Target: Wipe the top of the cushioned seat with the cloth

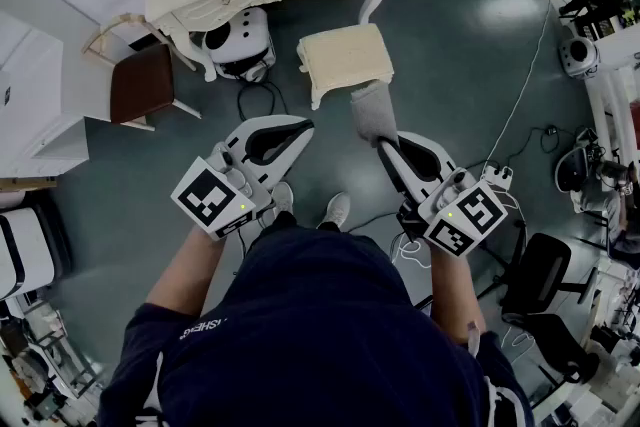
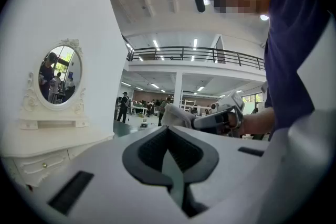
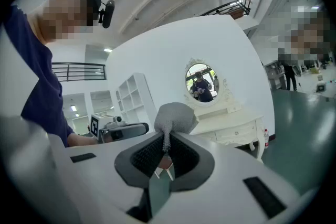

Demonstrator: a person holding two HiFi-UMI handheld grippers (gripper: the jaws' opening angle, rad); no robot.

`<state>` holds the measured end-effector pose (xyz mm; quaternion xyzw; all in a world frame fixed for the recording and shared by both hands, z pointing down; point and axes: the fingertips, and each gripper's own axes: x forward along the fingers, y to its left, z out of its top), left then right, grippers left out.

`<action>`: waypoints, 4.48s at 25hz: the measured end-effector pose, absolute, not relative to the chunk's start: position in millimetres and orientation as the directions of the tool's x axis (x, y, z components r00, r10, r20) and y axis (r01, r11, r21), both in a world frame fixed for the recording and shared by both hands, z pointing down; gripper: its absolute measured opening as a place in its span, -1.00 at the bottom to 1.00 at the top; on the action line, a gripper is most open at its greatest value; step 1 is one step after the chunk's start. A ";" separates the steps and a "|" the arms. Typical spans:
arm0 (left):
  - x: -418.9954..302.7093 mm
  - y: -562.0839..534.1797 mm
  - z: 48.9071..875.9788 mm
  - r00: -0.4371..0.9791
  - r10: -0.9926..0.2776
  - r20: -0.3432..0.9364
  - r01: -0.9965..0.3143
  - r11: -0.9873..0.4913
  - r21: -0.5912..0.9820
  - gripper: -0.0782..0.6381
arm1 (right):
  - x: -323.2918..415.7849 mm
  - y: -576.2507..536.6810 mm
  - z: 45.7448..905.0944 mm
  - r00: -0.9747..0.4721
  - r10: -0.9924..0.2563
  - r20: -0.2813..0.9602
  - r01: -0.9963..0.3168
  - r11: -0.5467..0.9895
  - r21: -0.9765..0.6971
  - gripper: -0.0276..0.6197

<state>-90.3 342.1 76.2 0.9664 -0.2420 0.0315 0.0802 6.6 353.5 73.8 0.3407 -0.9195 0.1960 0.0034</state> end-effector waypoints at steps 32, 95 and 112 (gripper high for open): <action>-34.7 373.8 88.9 0.831 -0.546 0.103 -0.556 -0.818 0.146 -0.76 | 81.3 384.5 88.9 -0.794 -0.597 0.114 -0.590 0.713 -0.379 -0.78; -115.6 25.4 241.4 0.730 -0.601 0.326 -0.682 -0.666 0.301 -0.76 | -14.4 -5.9 286.3 -0.795 -0.484 0.364 -0.605 0.609 -0.513 -0.78; -123.0 -6.2 412.1 0.543 -0.669 0.507 -0.835 -0.364 0.414 -0.76 | -55.1 -80.2 552.7 -0.801 -0.197 0.565 -0.537 0.655 -0.532 -0.78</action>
